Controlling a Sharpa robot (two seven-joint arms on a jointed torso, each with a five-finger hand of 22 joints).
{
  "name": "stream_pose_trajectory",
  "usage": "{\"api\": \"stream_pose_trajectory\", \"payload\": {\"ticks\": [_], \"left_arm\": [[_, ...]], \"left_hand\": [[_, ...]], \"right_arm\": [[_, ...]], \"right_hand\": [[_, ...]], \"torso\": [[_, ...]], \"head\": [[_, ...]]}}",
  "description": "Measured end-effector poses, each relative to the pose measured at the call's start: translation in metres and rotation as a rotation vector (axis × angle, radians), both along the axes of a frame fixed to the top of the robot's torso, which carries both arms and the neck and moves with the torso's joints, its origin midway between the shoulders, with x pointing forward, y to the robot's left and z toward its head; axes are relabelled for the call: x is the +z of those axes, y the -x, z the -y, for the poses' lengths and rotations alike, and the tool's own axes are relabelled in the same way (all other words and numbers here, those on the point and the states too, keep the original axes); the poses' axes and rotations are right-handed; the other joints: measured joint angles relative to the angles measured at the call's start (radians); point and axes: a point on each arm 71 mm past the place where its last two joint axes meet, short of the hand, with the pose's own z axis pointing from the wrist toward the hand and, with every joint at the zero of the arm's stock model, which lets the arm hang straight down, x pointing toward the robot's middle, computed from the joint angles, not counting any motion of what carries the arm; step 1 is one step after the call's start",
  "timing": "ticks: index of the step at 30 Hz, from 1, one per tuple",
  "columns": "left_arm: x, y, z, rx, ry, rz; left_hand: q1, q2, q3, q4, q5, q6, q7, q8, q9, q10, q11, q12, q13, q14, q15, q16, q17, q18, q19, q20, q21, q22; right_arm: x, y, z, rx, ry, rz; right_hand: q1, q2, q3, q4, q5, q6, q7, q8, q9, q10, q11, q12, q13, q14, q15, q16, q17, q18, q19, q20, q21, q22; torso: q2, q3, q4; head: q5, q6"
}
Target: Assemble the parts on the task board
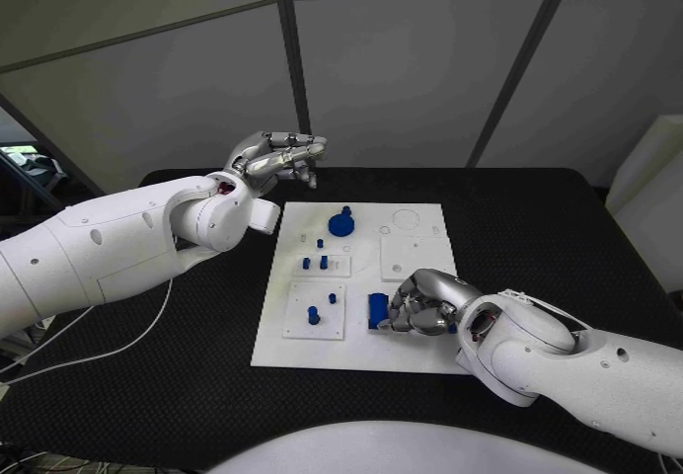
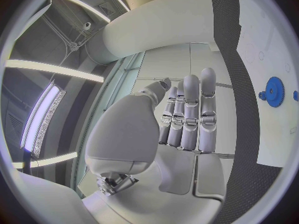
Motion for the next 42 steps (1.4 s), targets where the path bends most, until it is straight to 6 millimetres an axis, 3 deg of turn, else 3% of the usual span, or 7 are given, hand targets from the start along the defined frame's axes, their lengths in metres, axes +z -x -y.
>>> {"api": "stream_pose_trajectory", "payload": {"ticks": [4,9,13,19,26,36,42], "left_arm": [[0.000,0.000,0.000,0.000,0.000,-0.001],[0.000,0.000,-0.001,0.000,-0.001,-0.002],[0.000,0.000,-0.002,0.002,-0.002,-0.003],[0.000,0.000,-0.002,0.002,-0.002,-0.004],[0.000,0.000,-0.002,0.003,-0.002,-0.005],[-0.001,0.000,-0.001,0.000,-0.002,-0.005],[-0.001,0.000,-0.002,0.001,-0.002,-0.006]], "left_hand": [[0.000,0.000,0.000,0.000,0.000,0.000,0.000,0.000,0.000,0.000,0.000,0.000,0.000,0.000,0.000,0.000,0.000,0.000,0.000,0.000,0.000,0.000],[0.000,0.000,0.000,0.000,0.000,0.000,0.000,0.000,0.000,0.000,0.000,0.000,0.000,0.000,0.000,0.000,0.000,0.000,0.000,0.000,-0.004,0.000],[0.000,0.000,0.000,0.000,0.000,0.000,0.000,0.000,0.000,0.000,0.000,0.000,0.000,0.000,0.000,0.000,0.000,0.000,0.000,0.000,-0.004,0.000],[0.000,0.000,0.000,0.000,0.000,0.000,0.000,0.000,0.000,0.000,0.000,0.000,0.000,0.000,0.000,0.000,0.000,0.000,0.000,0.000,-0.004,0.000],[0.000,0.000,-0.003,0.003,0.000,-0.004,0.004,0.000,-0.001,-0.004,0.004,0.000,0.000,-0.003,0.003,0.000,-0.002,0.000,0.000,0.000,-0.004,-0.002],[0.000,0.000,-0.003,0.003,0.000,-0.004,0.004,0.000,-0.001,-0.004,0.004,0.000,0.000,-0.003,0.003,0.000,-0.003,0.000,0.000,0.000,-0.004,-0.002],[0.000,0.000,-0.003,0.003,0.000,-0.004,0.004,0.000,-0.001,-0.004,0.004,0.000,0.000,-0.003,0.003,0.000,-0.003,0.000,0.000,0.000,-0.004,-0.002]], "right_arm": [[0.000,0.000,0.003,-0.001,0.007,-0.001],[0.002,0.002,0.007,0.000,0.011,0.005],[0.006,0.005,0.012,-0.002,-0.001,0.020],[0.015,0.011,0.035,-0.032,-0.045,0.044],[0.019,0.013,0.078,-0.118,-0.053,0.055],[0.021,0.013,0.108,-0.186,-0.001,0.084],[0.017,0.010,0.111,-0.202,0.040,0.099]], "right_hand": [[0.007,-0.007,-0.002,-0.003,-0.022,0.000,0.000,0.000,0.003,0.000,0.000,0.000,0.001,0.000,0.000,0.000,0.000,0.000,0.000,0.000,0.000,0.000],[0.001,-0.031,-0.011,-0.014,-0.168,-0.003,0.003,-0.007,0.013,0.000,0.000,-0.014,0.010,0.000,0.000,0.000,0.000,0.000,0.000,0.000,0.000,0.000],[-0.018,-0.050,-0.016,-0.009,-0.191,-0.025,0.019,-0.026,0.012,-0.004,0.004,-0.022,-0.005,0.000,0.000,-0.001,-0.008,0.000,0.000,0.000,-0.005,0.000],[-0.016,-0.048,-0.016,-0.009,-0.097,-0.084,0.049,-0.093,-0.016,-0.025,0.033,-0.049,-0.057,-0.001,0.025,-0.020,-0.032,0.000,-0.002,0.013,-0.023,0.000],[0.046,0.023,0.020,-0.028,-0.083,-0.070,0.062,-0.181,-0.088,-0.030,0.045,-0.071,-0.058,-0.003,0.030,-0.026,-0.042,0.000,-0.001,0.024,-0.031,0.000],[0.028,0.005,-0.008,0.007,0.001,-0.023,0.056,-0.213,-0.138,-0.030,0.045,-0.077,-0.070,0.001,0.033,-0.026,-0.041,0.000,0.000,0.026,-0.031,0.000],[0.014,-0.009,-0.018,0.027,0.045,-0.012,0.052,-0.217,-0.150,-0.028,0.043,-0.078,-0.066,0.001,0.033,-0.026,-0.039,0.000,0.000,0.026,-0.031,0.000]], "torso": [[0.000,-0.0002,-0.0006],[-0.001,-0.0002,-0.0006],[-0.001,0.0002,-0.0006],[-0.003,0.0004,-0.0012],[-0.004,-0.0004,-0.0042],[-0.006,-0.0012,-0.0093],[-0.006,-0.0020,-0.0086]], "head": [[-0.001,-0.003],[-0.001,-0.003],[-0.001,-0.002],[-0.003,0.003],[-0.035,0.010],[-0.083,0.027],[-0.091,0.030]]}}
